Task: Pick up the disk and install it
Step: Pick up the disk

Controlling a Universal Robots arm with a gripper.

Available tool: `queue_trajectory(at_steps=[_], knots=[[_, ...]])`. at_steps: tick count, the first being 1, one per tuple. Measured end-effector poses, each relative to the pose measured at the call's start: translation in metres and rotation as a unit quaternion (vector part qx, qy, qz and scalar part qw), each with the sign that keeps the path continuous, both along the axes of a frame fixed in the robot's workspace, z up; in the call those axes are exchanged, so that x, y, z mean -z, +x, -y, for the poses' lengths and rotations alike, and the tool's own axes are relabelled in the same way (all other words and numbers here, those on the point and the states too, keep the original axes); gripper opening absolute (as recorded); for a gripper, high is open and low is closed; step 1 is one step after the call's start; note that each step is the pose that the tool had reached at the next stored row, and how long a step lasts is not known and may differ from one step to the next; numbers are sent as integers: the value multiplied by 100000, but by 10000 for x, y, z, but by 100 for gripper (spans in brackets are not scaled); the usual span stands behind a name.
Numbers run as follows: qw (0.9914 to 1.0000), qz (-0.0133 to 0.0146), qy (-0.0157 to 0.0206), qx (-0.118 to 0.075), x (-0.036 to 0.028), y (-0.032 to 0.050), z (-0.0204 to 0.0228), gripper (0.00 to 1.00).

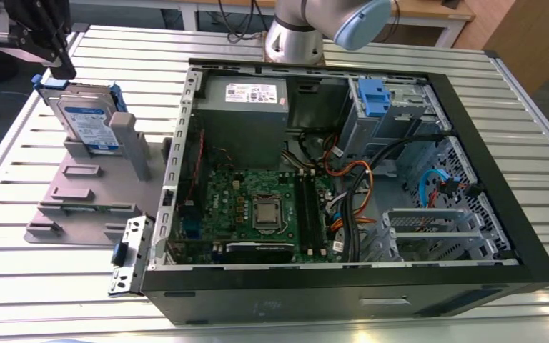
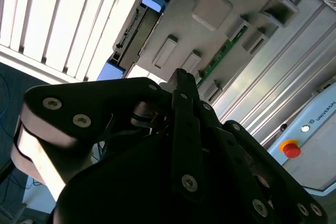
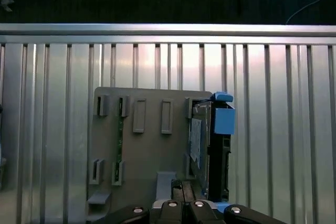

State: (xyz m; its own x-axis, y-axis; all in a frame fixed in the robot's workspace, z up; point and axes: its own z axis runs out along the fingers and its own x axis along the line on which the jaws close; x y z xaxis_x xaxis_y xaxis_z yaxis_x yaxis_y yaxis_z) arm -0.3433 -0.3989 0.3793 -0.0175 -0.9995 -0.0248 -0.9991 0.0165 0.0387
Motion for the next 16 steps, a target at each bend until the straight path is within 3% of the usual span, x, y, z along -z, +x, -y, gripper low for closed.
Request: queue_trajectory(at_steps=[10, 15, 16], knots=[[100000, 7, 5, 37, 2, 0, -1, 11], [100000, 4, 3, 52, 2, 0, -1, 35], [100000, 6, 3, 57, 2, 0, -1, 35]])
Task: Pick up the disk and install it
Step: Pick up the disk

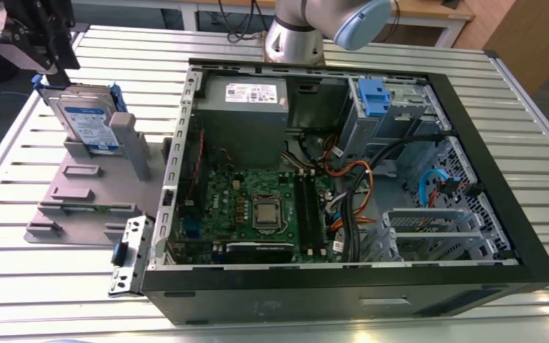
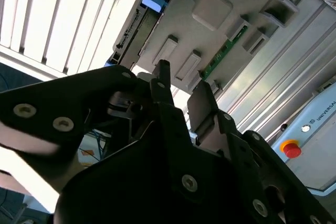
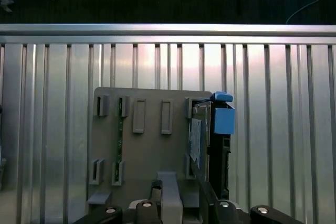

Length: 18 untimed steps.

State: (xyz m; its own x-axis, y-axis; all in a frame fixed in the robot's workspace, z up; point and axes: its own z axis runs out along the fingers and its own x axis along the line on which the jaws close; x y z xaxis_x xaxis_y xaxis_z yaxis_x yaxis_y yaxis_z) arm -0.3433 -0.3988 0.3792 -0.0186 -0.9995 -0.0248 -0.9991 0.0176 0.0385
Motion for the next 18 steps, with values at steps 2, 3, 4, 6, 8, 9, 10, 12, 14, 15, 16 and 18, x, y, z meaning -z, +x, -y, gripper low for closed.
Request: queue_trajectory(at_steps=[2, 3, 4, 6, 8, 9, 10, 12, 14, 15, 16, 18], knots=[[100000, -1, -1, 9, 0, 0, 0, 47], [100000, 1, 1, 12, 0, 0, 0, 47], [100000, 0, 1, 14, 0, 0, 0, 53], [100000, 1, 1, 21, 1, 0, -1, 53], [100000, -3, -1, 26, 0, 0, -1, 53], [100000, -3, -1, 26, 1, 0, -1, 53], [100000, -3, 0, 25, 37, 0, -1, 53], [100000, -1, -1, 28, 62, 0, -3, 53], [100000, -1, 1, 29, 62, 0, -4, 53], [100000, 2, 0, 30, 63, 0, -4, 53], [100000, 5, 4, 29, 64, 0, -5, 53], [100000, 8, 7, 33, 65, 0, -9, 53]])
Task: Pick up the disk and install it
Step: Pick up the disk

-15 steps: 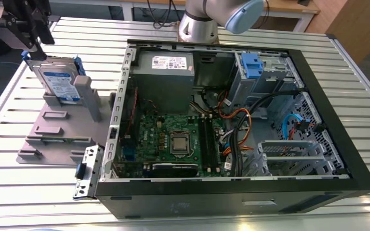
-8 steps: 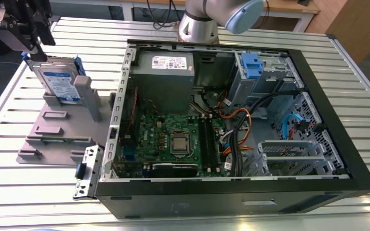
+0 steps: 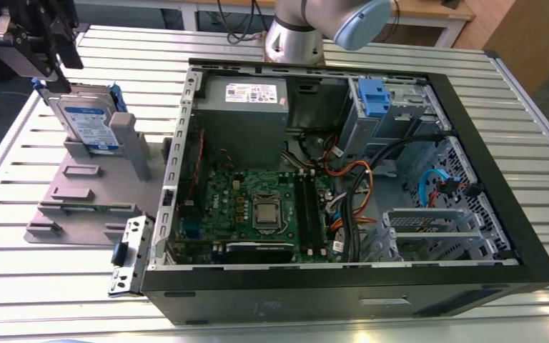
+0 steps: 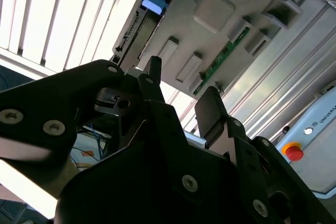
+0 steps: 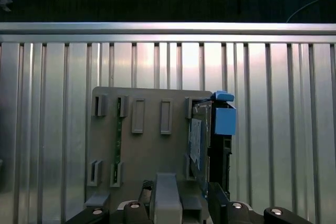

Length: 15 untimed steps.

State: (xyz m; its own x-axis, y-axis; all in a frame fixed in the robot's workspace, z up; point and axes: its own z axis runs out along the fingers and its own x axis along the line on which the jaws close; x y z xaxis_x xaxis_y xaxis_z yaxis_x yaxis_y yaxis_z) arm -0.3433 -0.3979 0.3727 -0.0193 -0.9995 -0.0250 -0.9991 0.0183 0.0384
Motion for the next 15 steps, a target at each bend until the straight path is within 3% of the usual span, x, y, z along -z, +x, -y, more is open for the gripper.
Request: queue_trajectory(at_steps=[5, 15], knots=[[100000, -5, -10, 79, 6, -6, -38, 53], [100000, -11, -8, 91, 30, -102, -129, 53]])
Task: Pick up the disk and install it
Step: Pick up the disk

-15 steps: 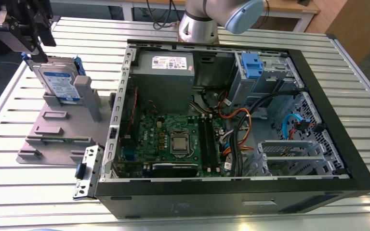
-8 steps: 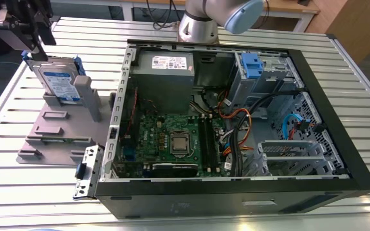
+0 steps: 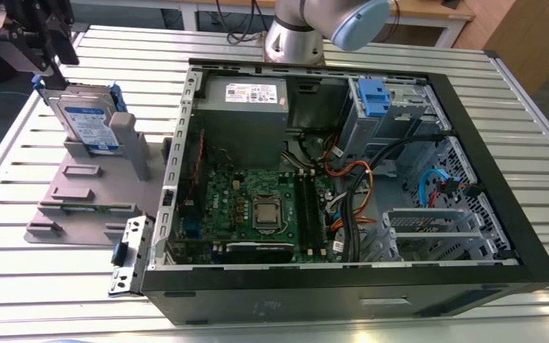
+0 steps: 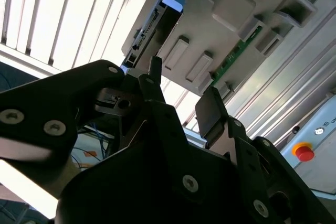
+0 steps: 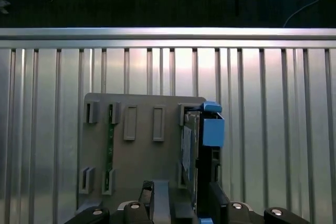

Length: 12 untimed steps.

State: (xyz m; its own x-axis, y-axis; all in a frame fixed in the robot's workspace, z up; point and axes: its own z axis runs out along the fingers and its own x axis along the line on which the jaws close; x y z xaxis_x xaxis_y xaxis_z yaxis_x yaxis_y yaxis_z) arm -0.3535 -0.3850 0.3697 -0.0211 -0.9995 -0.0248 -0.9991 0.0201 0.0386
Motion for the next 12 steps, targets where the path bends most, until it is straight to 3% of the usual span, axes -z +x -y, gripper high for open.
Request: queue_trajectory(at_steps=[5, 12], knots=[[100000, 2, 2, 5, 20, -8, -62, 53], [100000, -4, -3, 3, 40, -41, -96, 53]])
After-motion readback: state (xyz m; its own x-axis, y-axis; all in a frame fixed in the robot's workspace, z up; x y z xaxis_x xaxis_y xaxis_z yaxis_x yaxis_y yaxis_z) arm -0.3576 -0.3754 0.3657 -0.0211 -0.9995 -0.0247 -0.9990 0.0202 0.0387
